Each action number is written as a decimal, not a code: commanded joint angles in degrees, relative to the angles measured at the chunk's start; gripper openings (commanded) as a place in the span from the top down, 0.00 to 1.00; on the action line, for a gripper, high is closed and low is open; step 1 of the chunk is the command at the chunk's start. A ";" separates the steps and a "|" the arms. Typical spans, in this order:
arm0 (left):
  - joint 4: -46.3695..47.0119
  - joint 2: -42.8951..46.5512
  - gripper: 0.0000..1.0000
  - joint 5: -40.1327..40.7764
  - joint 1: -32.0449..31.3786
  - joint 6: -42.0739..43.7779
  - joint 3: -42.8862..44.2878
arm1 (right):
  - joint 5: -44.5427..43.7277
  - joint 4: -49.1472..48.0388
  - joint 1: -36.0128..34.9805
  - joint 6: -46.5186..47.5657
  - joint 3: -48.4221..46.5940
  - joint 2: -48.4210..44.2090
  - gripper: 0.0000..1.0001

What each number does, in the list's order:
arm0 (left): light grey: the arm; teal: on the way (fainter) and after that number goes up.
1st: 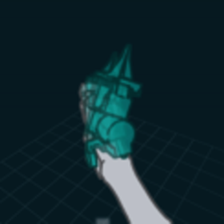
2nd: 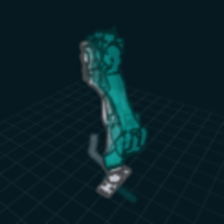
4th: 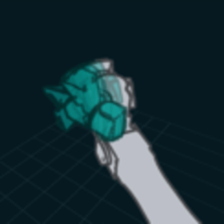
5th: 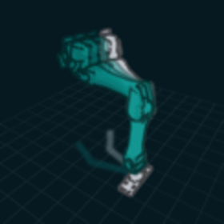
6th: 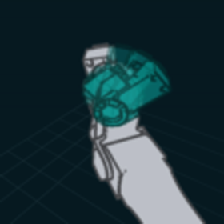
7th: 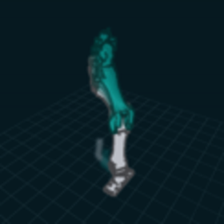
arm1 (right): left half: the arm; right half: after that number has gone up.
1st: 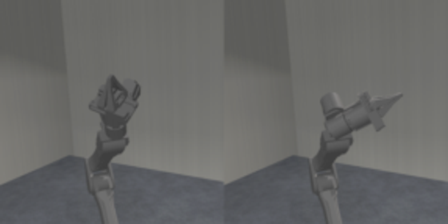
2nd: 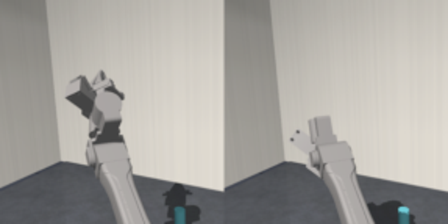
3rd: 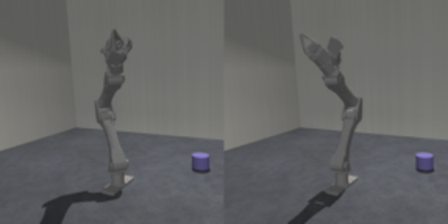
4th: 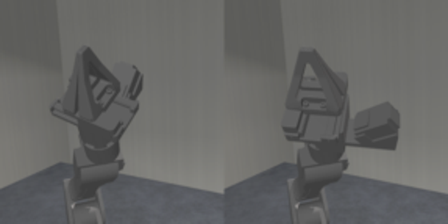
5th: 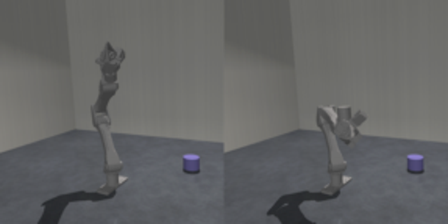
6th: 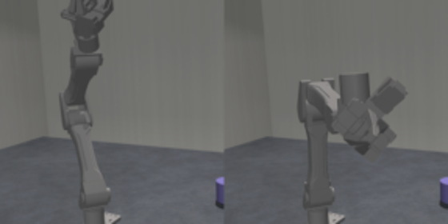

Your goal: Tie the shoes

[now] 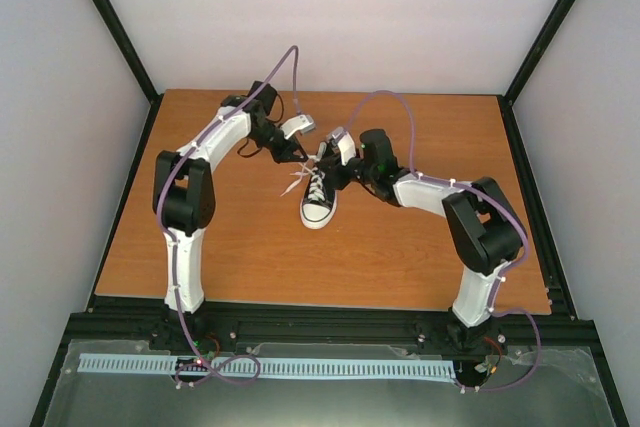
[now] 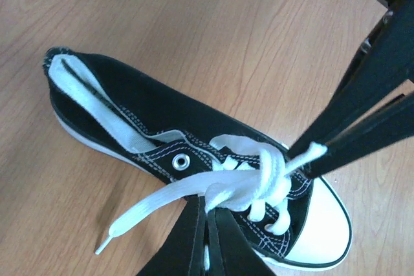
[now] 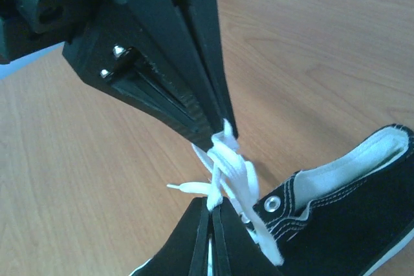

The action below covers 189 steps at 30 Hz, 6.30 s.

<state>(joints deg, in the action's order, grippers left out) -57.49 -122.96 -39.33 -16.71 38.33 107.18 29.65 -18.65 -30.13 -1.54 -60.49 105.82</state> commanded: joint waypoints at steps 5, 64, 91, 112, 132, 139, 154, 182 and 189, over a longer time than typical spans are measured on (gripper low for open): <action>3.36 0.10 0.99 0.20 0.11 -1.98 -1.25 | 4.27 17.96 0.07 -3.07 -0.97 -4.70 0.97; 18.64 7.48 0.99 33.93 3.66 -0.57 -16.74 | -8.31 65.39 8.42 -0.78 -8.38 -10.86 0.97; 22.17 10.33 0.99 33.15 -5.40 -3.07 -28.34 | -4.10 47.13 13.75 -5.73 -4.23 0.40 0.97; 17.65 15.28 0.99 19.94 -16.15 -7.09 -32.45 | -5.76 38.99 5.96 -10.82 -3.75 1.83 0.97; 10.89 27.36 0.99 26.62 -7.20 -10.99 -28.58 | -36.44 64.11 4.91 -5.02 -14.64 -9.07 0.96; 9.13 30.00 0.99 26.97 -7.20 -11.84 -27.48 | -37.02 66.98 4.91 -4.00 -17.96 -8.83 0.85; 8.38 33.17 0.99 30.84 -7.11 -12.99 -27.02 | -22.01 54.44 2.00 -4.56 -3.24 -16.44 0.46; 5.82 26.05 0.99 18.65 -7.18 -15.11 -7.24 | 14.07 33.91 4.90 23.21 -20.24 6.54 0.45; 4.62 26.36 0.99 17.34 -7.16 -14.52 -6.19 | 10.07 30.04 4.97 19.92 -20.35 8.51 0.83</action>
<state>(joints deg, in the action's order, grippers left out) -51.18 -96.71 -19.84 -23.75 24.16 97.89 40.75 15.35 -25.10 19.44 -79.68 114.08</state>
